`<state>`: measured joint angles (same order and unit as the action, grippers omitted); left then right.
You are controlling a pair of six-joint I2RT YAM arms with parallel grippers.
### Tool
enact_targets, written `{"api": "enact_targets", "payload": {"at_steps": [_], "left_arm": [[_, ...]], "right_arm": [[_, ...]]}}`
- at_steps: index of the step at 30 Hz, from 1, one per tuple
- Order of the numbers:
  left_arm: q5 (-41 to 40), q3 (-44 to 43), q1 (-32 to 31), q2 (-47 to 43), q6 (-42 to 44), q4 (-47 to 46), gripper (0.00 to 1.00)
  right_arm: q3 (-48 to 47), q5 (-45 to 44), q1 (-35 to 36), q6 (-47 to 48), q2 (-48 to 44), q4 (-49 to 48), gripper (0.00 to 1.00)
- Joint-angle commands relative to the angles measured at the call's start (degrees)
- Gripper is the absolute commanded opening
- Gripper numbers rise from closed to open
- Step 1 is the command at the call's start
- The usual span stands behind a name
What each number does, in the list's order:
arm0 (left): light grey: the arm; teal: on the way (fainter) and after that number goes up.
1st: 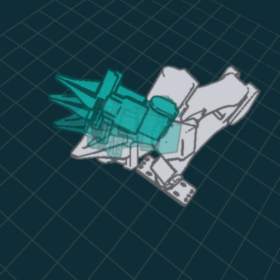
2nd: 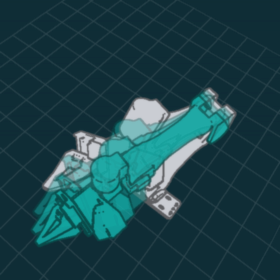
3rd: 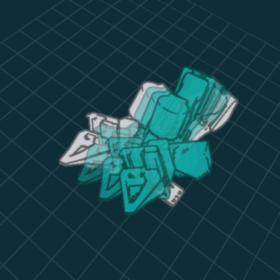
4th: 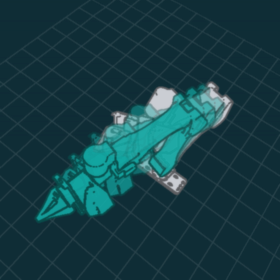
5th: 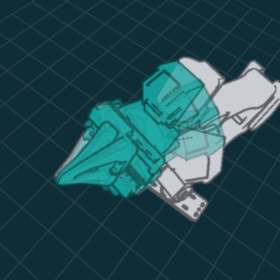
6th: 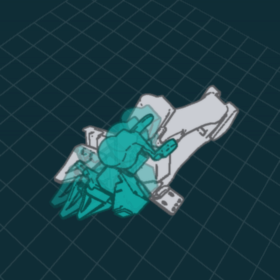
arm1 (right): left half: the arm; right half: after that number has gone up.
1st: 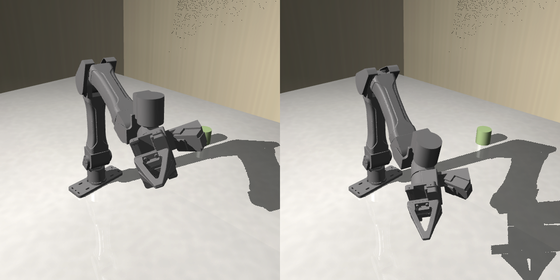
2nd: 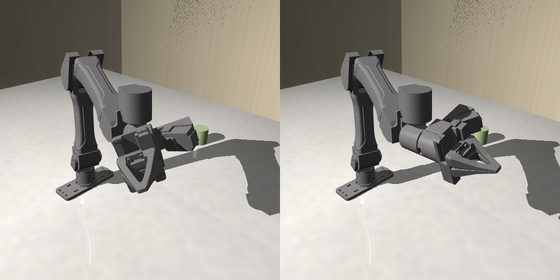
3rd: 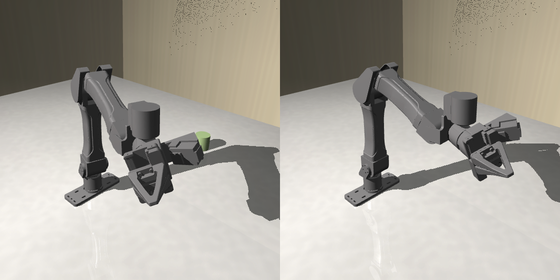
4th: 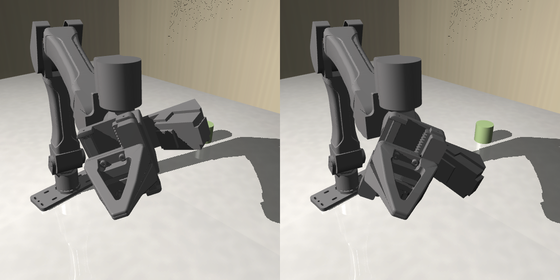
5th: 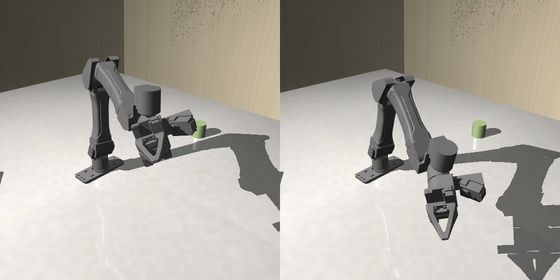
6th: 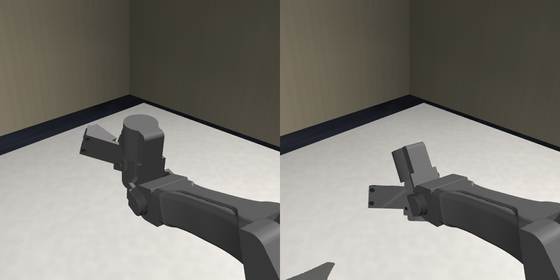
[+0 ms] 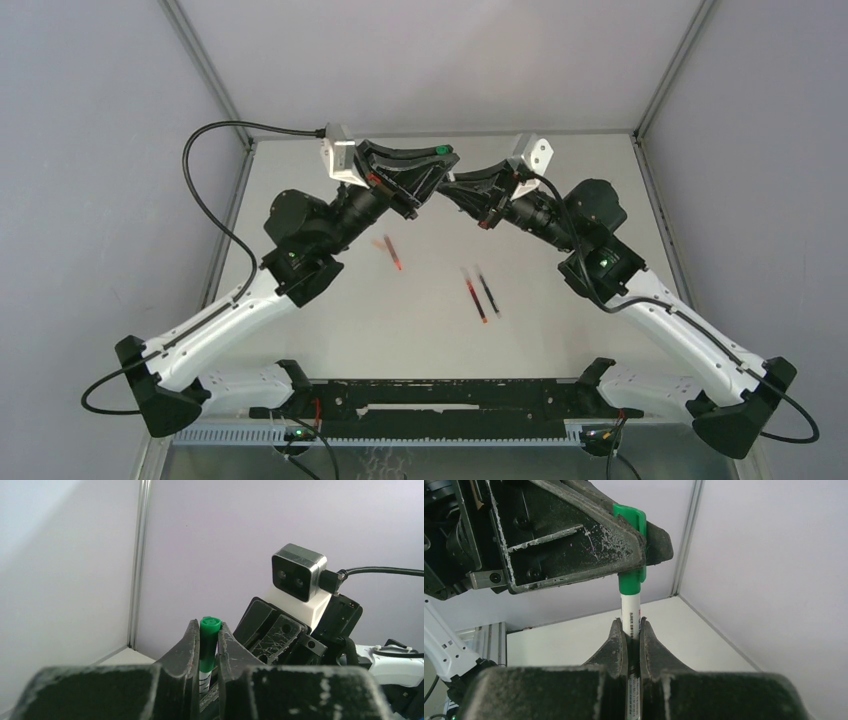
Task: Insert the pens into the pen caps
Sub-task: Press the pen cap onto the pen.
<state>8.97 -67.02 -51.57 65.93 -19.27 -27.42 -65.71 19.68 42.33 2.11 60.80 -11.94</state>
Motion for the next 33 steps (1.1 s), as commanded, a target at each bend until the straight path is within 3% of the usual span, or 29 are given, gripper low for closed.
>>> {"api": "enact_targets", "payload": {"at_steps": [1,5,9,11,15,22,29,33], "left_arm": [[17.29,3.03,-6.39,2.25,-3.28,25.71,0.00],[17.17,-1.08,-3.96,2.61,-3.32,25.03,0.00],[17.73,-4.73,-1.35,2.98,-3.84,24.84,0.04],[17.63,-5.48,-0.38,2.83,-3.91,24.78,0.10],[16.87,-6.22,1.17,2.12,-4.66,24.27,0.33],[14.70,-7.17,3.30,1.04,-5.64,23.82,0.53],[4.83,-3.84,5.03,-3.19,-2.15,27.04,0.63],[-5.11,-4.27,6.01,-4.20,0.89,36.36,0.68]], "right_arm": [[-8.47,-10.83,-5.23,1.46,-3.54,-16.88,0.00],[-2.94,-5.02,-3.43,4.18,-6.62,-4.88,0.00],[4.35,-7.08,-0.83,5.54,-10.73,1.13,0.00],[7.34,-9.17,-0.12,4.31,-12.71,2.55,0.00],[10.98,-13.49,-0.04,1.62,-15.96,4.61,0.00],[14.10,-17.11,-0.01,-0.01,-18.36,8.47,0.00],[16.27,-22.79,-0.67,-1.80,-19.05,10.90,0.00],[16.36,-24.60,-2.00,-3.32,-18.49,15.89,0.00]]}}
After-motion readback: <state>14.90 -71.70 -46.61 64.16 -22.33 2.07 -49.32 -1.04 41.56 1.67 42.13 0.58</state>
